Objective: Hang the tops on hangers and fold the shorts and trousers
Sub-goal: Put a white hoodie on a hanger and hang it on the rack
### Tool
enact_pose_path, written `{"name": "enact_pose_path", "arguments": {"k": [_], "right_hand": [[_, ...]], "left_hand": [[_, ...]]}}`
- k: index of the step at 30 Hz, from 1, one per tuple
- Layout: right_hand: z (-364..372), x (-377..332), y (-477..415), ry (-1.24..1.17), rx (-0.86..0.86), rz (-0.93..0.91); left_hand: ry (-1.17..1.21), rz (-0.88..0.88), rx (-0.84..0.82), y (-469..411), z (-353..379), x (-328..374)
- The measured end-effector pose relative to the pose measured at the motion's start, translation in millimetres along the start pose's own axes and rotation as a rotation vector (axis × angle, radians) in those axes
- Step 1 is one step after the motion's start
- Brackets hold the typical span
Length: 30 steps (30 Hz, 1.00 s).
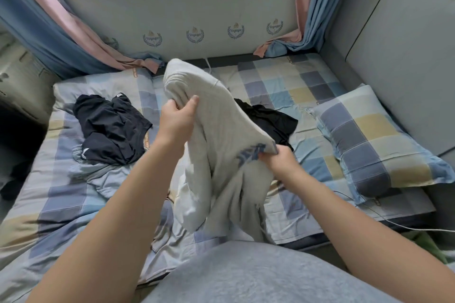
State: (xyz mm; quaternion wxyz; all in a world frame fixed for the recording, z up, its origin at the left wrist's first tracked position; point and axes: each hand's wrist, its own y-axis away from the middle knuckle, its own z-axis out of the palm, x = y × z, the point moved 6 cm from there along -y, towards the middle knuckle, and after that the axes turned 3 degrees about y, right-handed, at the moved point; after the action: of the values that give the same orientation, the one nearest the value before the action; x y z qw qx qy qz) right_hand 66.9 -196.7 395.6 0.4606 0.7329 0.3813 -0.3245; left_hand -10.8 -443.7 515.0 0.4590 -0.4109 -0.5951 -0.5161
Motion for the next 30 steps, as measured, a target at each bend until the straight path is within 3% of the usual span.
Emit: {"name": "enact_pose_path", "arguments": {"k": [3,10,16,19,21,23,26,28,30], "right_hand": [[-12,-28,3,-0.251,-0.013,0.026],[-2,-73,13,-0.586,-0.039,0.053],[-18,-83,18,-0.872,0.001,0.08],[-29,-92,21,-1.03,-0.003,0.046],[-34,-98,24,-1.134,-0.024,0.027],[-37,-103,27,-1.217,-0.054,0.001],[-38,-109,33,-1.281,-0.079,-0.025],[-37,-109,36,-1.292,-0.089,-0.027],[-36,-104,38,-1.269,-0.084,-0.02]], "left_hand": [[-0.211,-0.057,-0.121,-2,-1,-19],[-0.426,-0.309,-0.56,48,34,-101],[-0.503,-0.429,-0.649,67,34,-151],[-0.548,-0.588,-0.644,78,30,-177],[-0.461,-0.802,-0.599,86,31,-192],[-0.304,-0.989,-0.693,97,39,-201],[0.025,-1.126,-0.81,107,55,-202],[0.272,-1.099,-0.663,101,64,-200],[0.44,-0.964,-0.42,84,65,-199]]}}
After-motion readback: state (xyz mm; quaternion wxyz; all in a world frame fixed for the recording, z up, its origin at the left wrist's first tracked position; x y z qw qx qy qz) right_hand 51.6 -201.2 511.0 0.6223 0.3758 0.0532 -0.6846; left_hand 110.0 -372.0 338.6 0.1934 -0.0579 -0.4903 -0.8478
